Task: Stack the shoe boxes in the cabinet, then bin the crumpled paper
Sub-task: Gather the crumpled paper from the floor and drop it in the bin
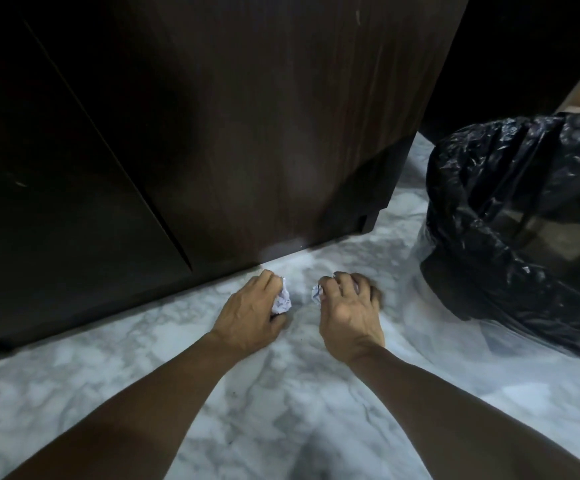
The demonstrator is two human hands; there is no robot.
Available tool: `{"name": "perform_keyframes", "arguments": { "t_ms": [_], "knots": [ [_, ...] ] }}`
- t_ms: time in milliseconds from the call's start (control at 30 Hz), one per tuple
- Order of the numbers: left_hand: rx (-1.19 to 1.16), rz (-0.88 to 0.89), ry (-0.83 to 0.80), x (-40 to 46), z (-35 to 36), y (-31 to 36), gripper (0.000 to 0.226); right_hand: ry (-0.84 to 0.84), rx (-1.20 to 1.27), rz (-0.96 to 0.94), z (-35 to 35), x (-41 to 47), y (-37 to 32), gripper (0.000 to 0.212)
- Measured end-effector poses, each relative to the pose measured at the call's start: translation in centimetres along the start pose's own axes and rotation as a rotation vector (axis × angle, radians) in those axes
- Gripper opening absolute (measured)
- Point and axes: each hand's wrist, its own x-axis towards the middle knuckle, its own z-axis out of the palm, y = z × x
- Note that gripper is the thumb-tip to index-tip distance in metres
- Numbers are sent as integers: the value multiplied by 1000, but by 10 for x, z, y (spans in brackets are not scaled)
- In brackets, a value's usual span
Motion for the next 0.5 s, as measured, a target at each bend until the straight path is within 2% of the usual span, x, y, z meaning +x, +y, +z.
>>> {"name": "perform_keyframes", "arguments": {
  "t_ms": [133, 233, 333, 400, 500],
  "knots": [
    [69, -121, -84, -15, -5, 15, 19, -26, -125, -12, -7, 0, -12, 16],
    [150, -91, -50, -29, -14, 23, 14, -78, -194, -49, -11, -14, -19, 21],
    [147, -106, -61, -45, -28, 23, 15, -90, -152, -109, -23, -34, -19, 18],
    [135, -111, -33, -50, -41, 21, 15, -34, -85, -158, -43, -33, -21, 9],
    [120, -123, 12, -48, -70, 27, 17, 36, 53, -164, -85, -13, -35, 12]
  ]
}}
